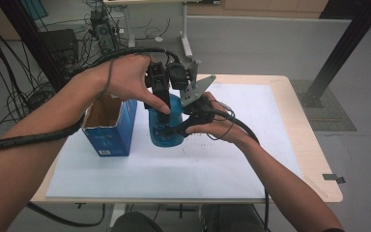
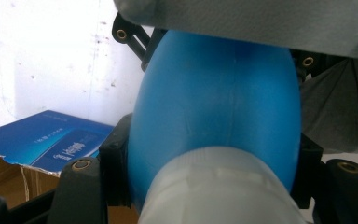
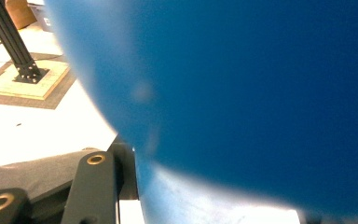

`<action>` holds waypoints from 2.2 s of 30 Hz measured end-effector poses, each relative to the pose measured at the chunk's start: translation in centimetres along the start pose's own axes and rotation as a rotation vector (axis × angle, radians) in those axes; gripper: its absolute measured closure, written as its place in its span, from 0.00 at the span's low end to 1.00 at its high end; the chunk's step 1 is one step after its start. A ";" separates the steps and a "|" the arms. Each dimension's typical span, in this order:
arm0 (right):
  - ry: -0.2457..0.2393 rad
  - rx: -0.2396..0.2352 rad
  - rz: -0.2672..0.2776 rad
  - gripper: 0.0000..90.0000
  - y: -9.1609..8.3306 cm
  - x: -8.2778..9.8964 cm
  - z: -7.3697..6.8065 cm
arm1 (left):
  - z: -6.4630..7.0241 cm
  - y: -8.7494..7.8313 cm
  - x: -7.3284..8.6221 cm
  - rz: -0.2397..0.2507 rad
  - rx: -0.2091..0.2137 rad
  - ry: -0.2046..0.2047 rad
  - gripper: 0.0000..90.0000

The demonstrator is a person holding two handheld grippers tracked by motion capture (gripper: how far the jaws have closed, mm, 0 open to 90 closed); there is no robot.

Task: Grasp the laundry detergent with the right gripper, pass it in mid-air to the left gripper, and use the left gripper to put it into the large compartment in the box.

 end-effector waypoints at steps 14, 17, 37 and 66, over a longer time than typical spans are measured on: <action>0.018 -0.018 0.002 0.49 0.2 0.2 -0.4 | 0.2 0.3 0.0 -0.012 -0.009 0.009 0.42; 0.015 -0.016 0.013 0.49 0.2 0.1 -0.3 | 0.2 0.1 -0.1 0.000 -0.017 0.011 0.42; -0.005 -0.006 0.012 0.49 0.0 0.2 0.0 | 0.2 0.2 -0.3 -0.009 -0.018 0.022 0.42; -0.015 -0.016 0.003 0.48 0.3 0.4 -0.1 | 0.3 0.4 -0.3 -0.002 0.000 0.013 0.42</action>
Point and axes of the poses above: each handheld gripper's, and its own axes: y roughly forward along the jaws, x roughly out of its underside, z roughly to its right, the point moved 5 cm from there along y, roughly forward along the jaws, and after that the axes turned 5 degrees about z, right-handed, at the moved point
